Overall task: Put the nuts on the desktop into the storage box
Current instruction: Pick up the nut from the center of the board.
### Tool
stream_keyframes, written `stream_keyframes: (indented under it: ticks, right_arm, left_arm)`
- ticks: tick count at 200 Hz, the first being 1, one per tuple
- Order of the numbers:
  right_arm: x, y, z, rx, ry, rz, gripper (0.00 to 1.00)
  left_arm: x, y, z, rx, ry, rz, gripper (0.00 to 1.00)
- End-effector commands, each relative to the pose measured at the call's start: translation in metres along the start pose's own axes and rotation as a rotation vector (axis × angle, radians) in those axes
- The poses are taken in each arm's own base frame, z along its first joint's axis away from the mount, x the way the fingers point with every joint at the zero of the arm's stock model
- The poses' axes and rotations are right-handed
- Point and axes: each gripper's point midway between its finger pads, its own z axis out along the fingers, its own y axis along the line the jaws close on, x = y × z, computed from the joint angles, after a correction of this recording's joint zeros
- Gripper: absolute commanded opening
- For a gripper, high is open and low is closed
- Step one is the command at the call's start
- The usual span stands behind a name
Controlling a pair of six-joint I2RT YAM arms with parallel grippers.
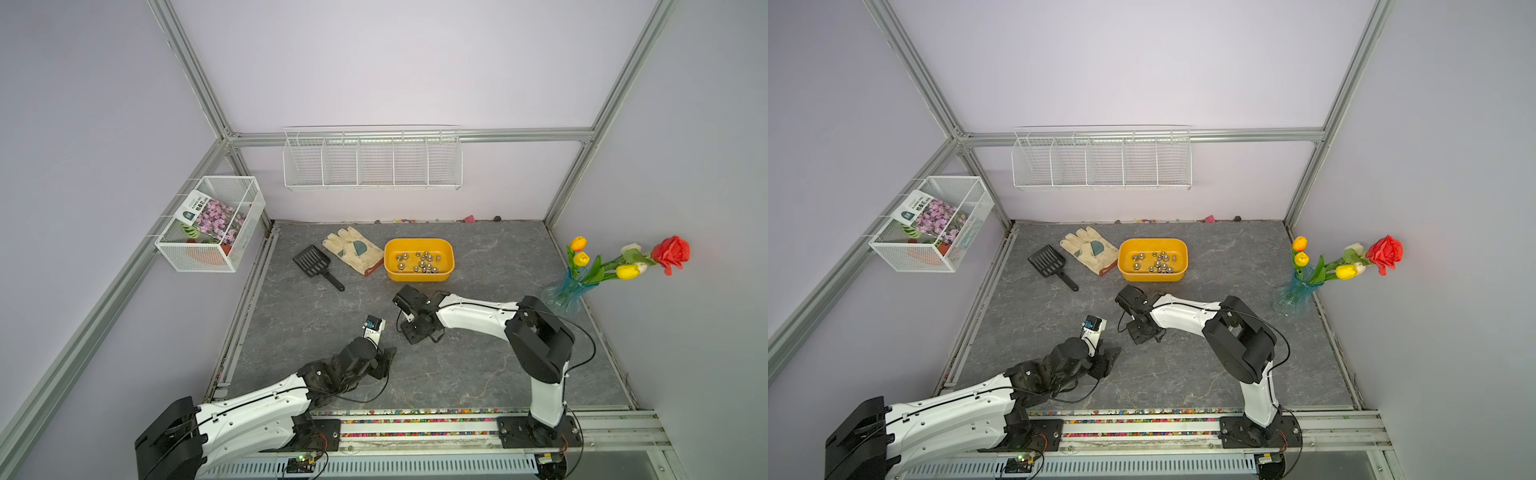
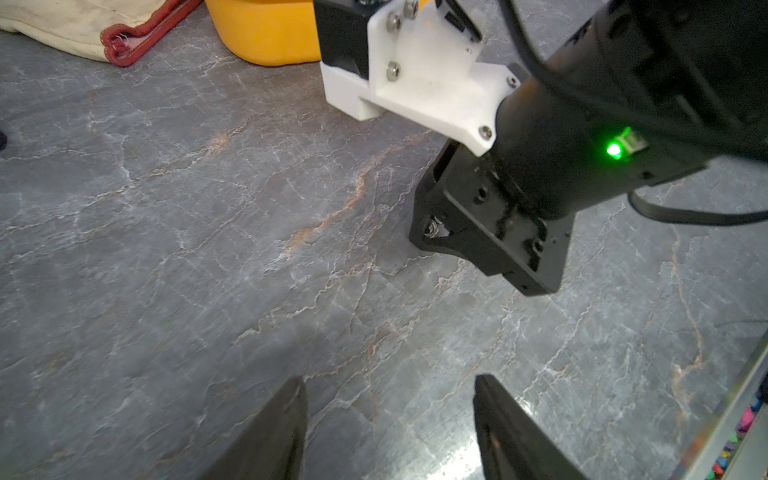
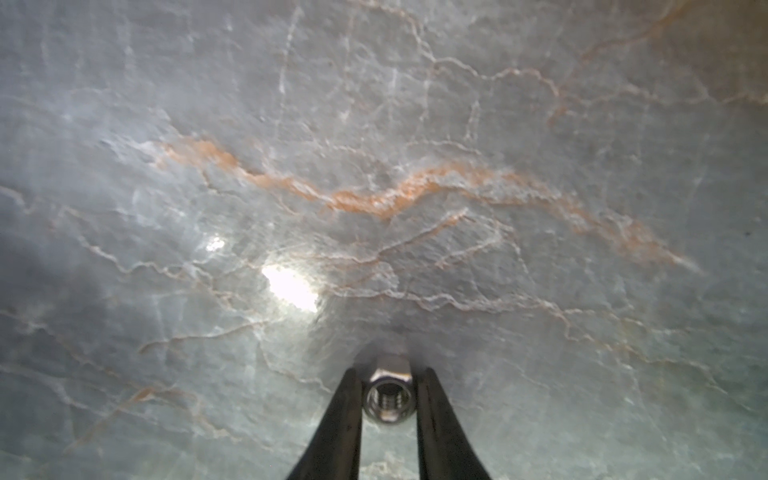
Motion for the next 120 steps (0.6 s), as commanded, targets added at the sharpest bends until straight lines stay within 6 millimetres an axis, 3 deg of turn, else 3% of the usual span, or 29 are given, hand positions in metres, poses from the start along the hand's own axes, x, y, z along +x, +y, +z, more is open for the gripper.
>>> stream_keyframes:
  ticks: [1, 41, 86, 120]
  right_arm:
    - [0.017, -0.006, 0.018, 0.02, 0.063, 0.007, 0.19]
    - [0.002, -0.013, 0.002, 0.03, 0.016, 0.021, 0.18]
    - [-0.031, -0.036, -0.028, 0.041, -0.06, 0.05, 0.19]
    - [-0.06, -0.052, -0.053, 0.043, -0.123, 0.062, 0.19]
  left_arm:
    - [-0.009, -0.004, 0.0, 0.006, -0.028, 0.008, 0.66]
    - [-0.024, -0.007, 0.0, -0.002, -0.071, 0.039, 0.67]
    - [-0.061, -0.007, -0.002, -0.049, -0.183, 0.087, 0.67]
    - [-0.08, -0.017, 0.009, -0.037, -0.195, 0.158, 0.67]
